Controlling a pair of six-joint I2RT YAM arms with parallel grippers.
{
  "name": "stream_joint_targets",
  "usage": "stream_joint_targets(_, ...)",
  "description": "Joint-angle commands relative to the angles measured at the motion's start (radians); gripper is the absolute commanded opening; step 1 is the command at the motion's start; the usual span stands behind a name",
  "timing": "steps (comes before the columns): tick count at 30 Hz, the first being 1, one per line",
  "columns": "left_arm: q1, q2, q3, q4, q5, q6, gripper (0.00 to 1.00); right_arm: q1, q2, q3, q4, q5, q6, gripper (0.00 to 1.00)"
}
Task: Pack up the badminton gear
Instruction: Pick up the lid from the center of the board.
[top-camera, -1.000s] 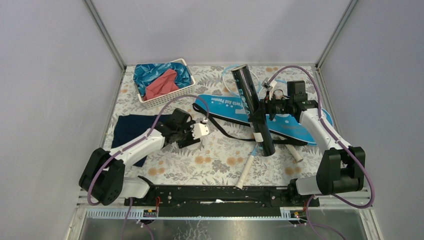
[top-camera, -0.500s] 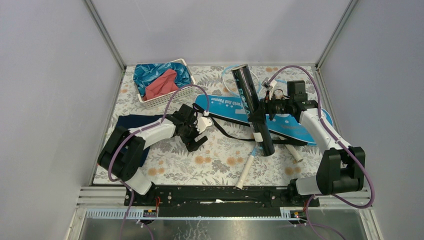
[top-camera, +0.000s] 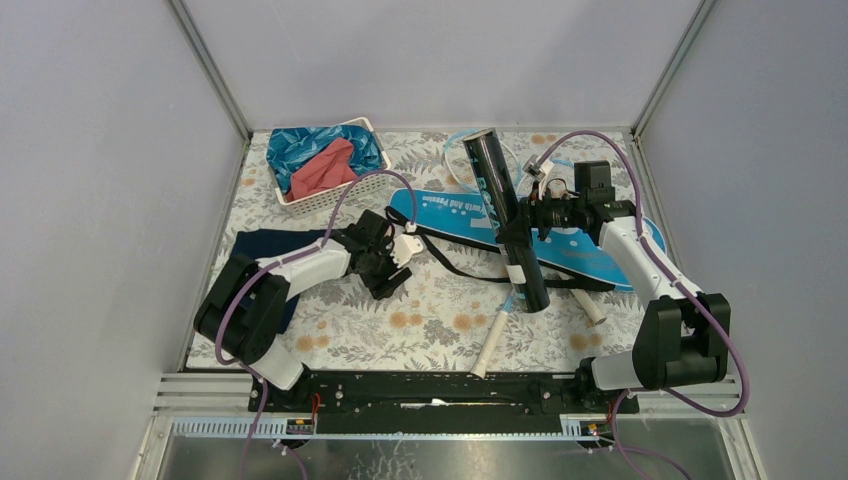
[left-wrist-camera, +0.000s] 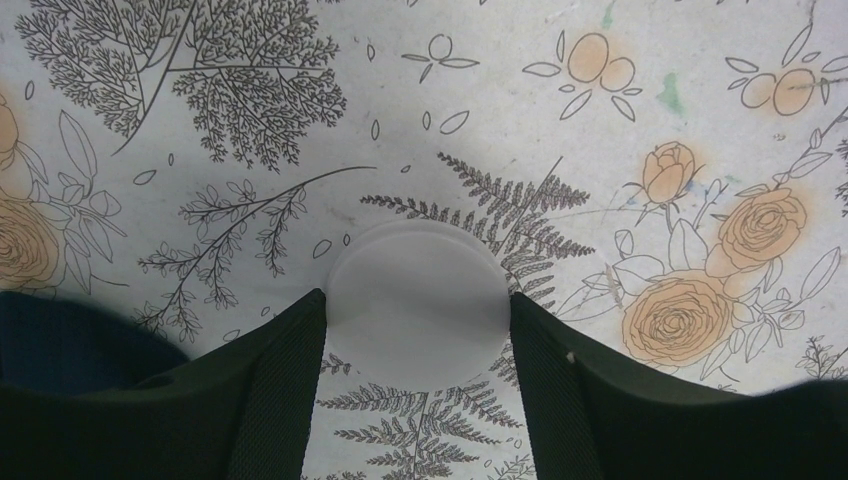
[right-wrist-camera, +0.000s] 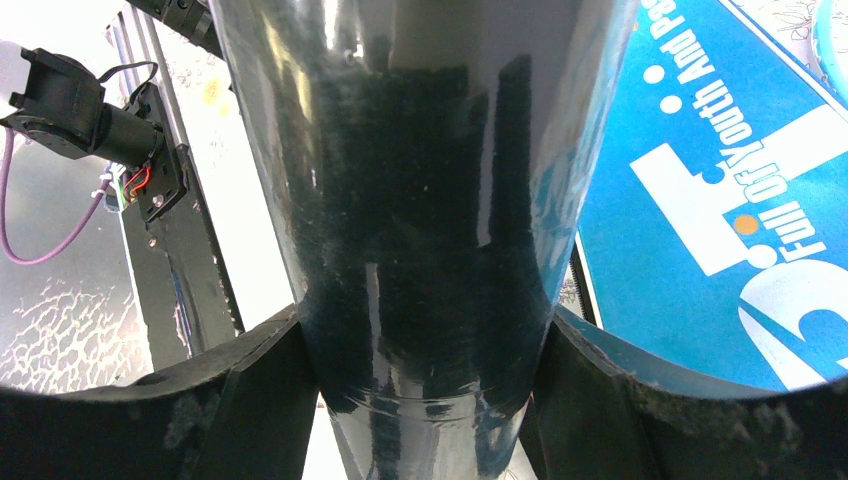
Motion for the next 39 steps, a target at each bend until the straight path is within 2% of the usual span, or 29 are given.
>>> stream_joint_targets(1,-0.005,0.002,-0.047,-0.044,-0.036,-0.013,0.65,-0.007,0.007,0.007,0.030,-0.048,0.007,0.33)
stream_joint_targets(12,0.018,-0.069,-0.003,-0.054,-0.064,0.001,0.60,-0.007,0.011,0.008,0.027,-0.043,0.002,0.33)
stream_joint_targets(18,0.065,-0.100,0.025,-0.075,0.020,0.004,0.60,0.008,0.027,0.016,0.023,0.019,0.007,0.33)
stream_joint_targets(29,0.179,-0.171,0.048,-0.088,0.218,-0.015,0.59,0.180,0.122,0.109,-0.056,0.323,-0.018,0.32)
stream_joint_targets(33,0.225,-0.225,0.056,-0.106,0.265,-0.028,0.59,0.238,0.175,0.180,-0.175,0.439,-0.092,0.32)
stream_joint_targets(39,0.268,-0.290,0.067,-0.107,0.303,-0.059,0.59,0.241,0.194,0.223,-0.310,0.608,-0.177,0.32)
